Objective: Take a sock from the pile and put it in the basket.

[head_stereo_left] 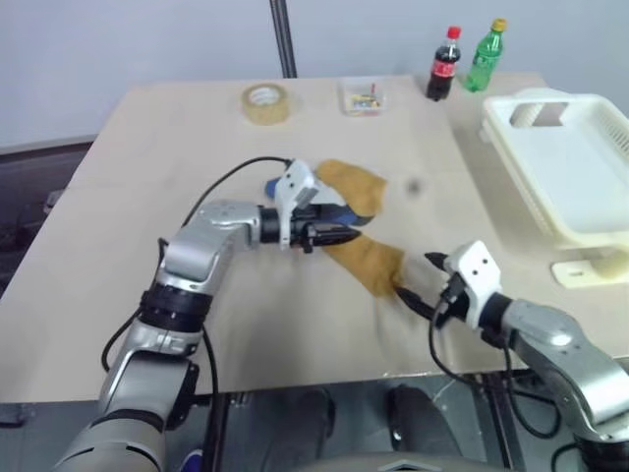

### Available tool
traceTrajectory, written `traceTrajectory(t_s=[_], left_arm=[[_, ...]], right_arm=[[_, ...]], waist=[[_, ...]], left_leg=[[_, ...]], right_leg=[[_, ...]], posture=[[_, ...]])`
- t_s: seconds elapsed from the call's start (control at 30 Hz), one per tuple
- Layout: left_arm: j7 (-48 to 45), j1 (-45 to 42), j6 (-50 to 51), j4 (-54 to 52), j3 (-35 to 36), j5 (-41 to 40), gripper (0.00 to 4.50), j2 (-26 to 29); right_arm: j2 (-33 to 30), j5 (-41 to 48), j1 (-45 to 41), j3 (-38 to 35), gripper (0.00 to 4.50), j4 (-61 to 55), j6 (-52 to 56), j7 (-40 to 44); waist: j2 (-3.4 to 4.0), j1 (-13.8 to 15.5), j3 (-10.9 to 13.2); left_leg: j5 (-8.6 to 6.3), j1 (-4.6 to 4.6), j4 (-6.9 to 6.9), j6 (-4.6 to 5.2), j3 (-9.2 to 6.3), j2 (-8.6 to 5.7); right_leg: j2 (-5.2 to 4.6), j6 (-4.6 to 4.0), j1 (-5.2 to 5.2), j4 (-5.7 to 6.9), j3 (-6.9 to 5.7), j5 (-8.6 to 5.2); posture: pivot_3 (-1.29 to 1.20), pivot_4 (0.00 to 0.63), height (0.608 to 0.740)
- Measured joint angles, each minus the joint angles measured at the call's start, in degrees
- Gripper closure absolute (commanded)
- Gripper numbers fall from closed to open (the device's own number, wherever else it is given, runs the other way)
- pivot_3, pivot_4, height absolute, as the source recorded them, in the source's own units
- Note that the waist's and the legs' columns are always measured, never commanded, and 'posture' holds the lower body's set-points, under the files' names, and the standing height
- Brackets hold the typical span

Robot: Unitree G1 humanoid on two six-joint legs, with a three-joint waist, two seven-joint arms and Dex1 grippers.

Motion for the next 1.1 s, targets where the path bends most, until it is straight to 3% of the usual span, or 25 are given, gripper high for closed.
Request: traceTrajectory(t_s=[0.03,0.13,0.27,0.37,0.4,0.5,0.6,0.67,0.77,0.87,1.03,1.07,1.1], left_arm=[[0.66,1.09,-0.95,0.99,-0.16,1.23,1.64,0.02],[1.08,3.48,-3.26,2.06,-1.65,3.62,1.58,-0.17],[2.23,5.78,-6.32,4.56,-3.00,6.29,2.94,-3.23],[3.18,6.03,-7.96,5.56,-2.90,7.21,4.45,-4.93],[3.19,6.73,-7.58,5.27,-2.35,6.72,4.50,-5.24],[3.15,8.78,-5.32,2.91,-0.96,4.85,4.50,-5.20],[3.07,17.66,3.99,-9.76,2.97,-1.69,4.50,-2.01],[3.20,18.32,5.51,-11.25,3.51,-2.68,4.50,-1.60],[8.72,29.67,14.88,-29.33,12.40,-9.79,4.50,0.49],[12.84,35.48,19.48,-37.98,17.30,-13.16,4.50,1.30],[17.97,40.03,23.72,-43.53,19.59,-16.31,4.50,1.35],[19.19,40.83,23.96,-44.07,19.49,-16.33,4.06,1.11],[20.46,41.21,24.04,-44.09,19.03,-16.28,3.84,0.47]], right_arm=[[0.90,-0.45,-1.22,0.87,0.00,1.50,0.52,-0.60],[1.37,-1.70,-3.46,3.08,0.73,4.13,1.16,-1.10],[1.32,-3.68,-5.87,4.72,2.44,7.94,0.84,-0.88],[-0.33,-4.36,-6.88,5.36,3.95,9.15,-0.63,0.93],[-1.51,-4.46,-6.95,5.38,4.47,9.22,-1.30,2.02],[-3.40,-4.67,-7.00,5.42,4.47,9.29,-2.43,4.28],[-7.25,-4.63,-6.93,6.57,4.47,9.27,-7.25,11.09],[-7.61,-4.63,-6.91,6.81,4.47,9.27,-7.86,11.98],[-11.18,-3.61,-7.43,8.93,4.47,8.84,-12.70,20.24],[-12.03,-3.70,-8.39,9.73,4.47,9.57,-16.05,24.27],[-12.22,-5.78,-10.07,10.76,4.47,13.80,-20.60,27.50],[-12.09,-6.70,-10.98,11.47,4.50,15.61,-21.80,27.95],[-11.53,-7.50,-11.83,11.87,4.17,17.43,-22.80,28.07]], waist=[[0.00,0.27,0.00],[-0.01,0.85,0.01],[-0.02,0.65,-0.01],[-0.02,0.69,-0.04],[-0.01,0.65,-0.05],[-0.02,0.51,-0.06],[-0.01,-0.45,-0.05],[-0.01,-0.46,-0.05],[-0.04,-1.05,-0.03],[-0.04,-0.64,-0.03],[-0.04,0.53,-0.03],[-0.04,0.60,-0.03],[-0.04,0.65,-0.03]], left_leg=[[0.00,-0.02,0.00,0.00,0.00,0.00],[0.03,-0.15,0.02,-0.05,-0.04,-0.06],[0.02,-0.16,0.02,-0.03,-0.03,-0.10],[-0.04,-0.11,0.03,0.07,-0.05,-0.10],[-0.06,-0.09,0.04,0.10,-0.04,-0.10],[-0.06,-0.08,0.04,0.10,-0.04,-0.09],[-0.07,-0.09,-0.02,0.11,-0.12,-0.02],[-0.07,-0.09,-0.02,0.12,-0.14,-0.03],[-0.14,0.00,-0.03,0.21,-0.05,0.04],[-0.14,0.05,-0.02,0.22,-0.06,0.04],[-0.14,0.33,-0.01,0.22,0.10,0.02],[-0.14,0.35,0.00,0.22,0.12,0.02],[-0.14,0.38,0.00,0.21,0.13,0.02]], right_leg=[[0.00,0.00,-0.02,0.00,0.00,0.00],[-0.07,0.00,-0.05,0.00,-0.23,0.01],[-0.12,0.01,-0.08,0.02,-0.22,0.02],[-0.12,0.01,0.01,0.02,-0.28,0.02],[-0.12,0.02,0.02,0.02,-0.27,0.02],[-0.12,0.02,0.03,0.02,-0.26,0.02],[-0.11,0.02,-0.05,0.01,-0.13,0.02],[-0.11,0.02,-0.04,0.02,-0.15,0.02],[-0.30,0.03,-0.01,0.00,0.03,0.02],[-0.24,0.03,0.05,0.00,-0.03,0.01],[-0.08,0.04,0.34,0.01,-0.09,0.01],[-0.06,0.04,0.36,0.01,-0.10,0.01],[-0.06,0.04,0.38,0.01,-0.08,0.01]], posture=[[0.00,0.150,0.740],[0.00,0.150,0.740],[0.00,0.150,0.740],[0.00,0.150,0.740],[0.00,0.150,0.740],[0.00,0.150,0.740],[0.00,0.150,0.740],[0.00,0.150,0.740],[0.00,0.150,0.740],[0.00,0.150,0.740],[0.00,0.150,0.740],[0.00,0.150,0.740],[0.00,0.150,0.740]])
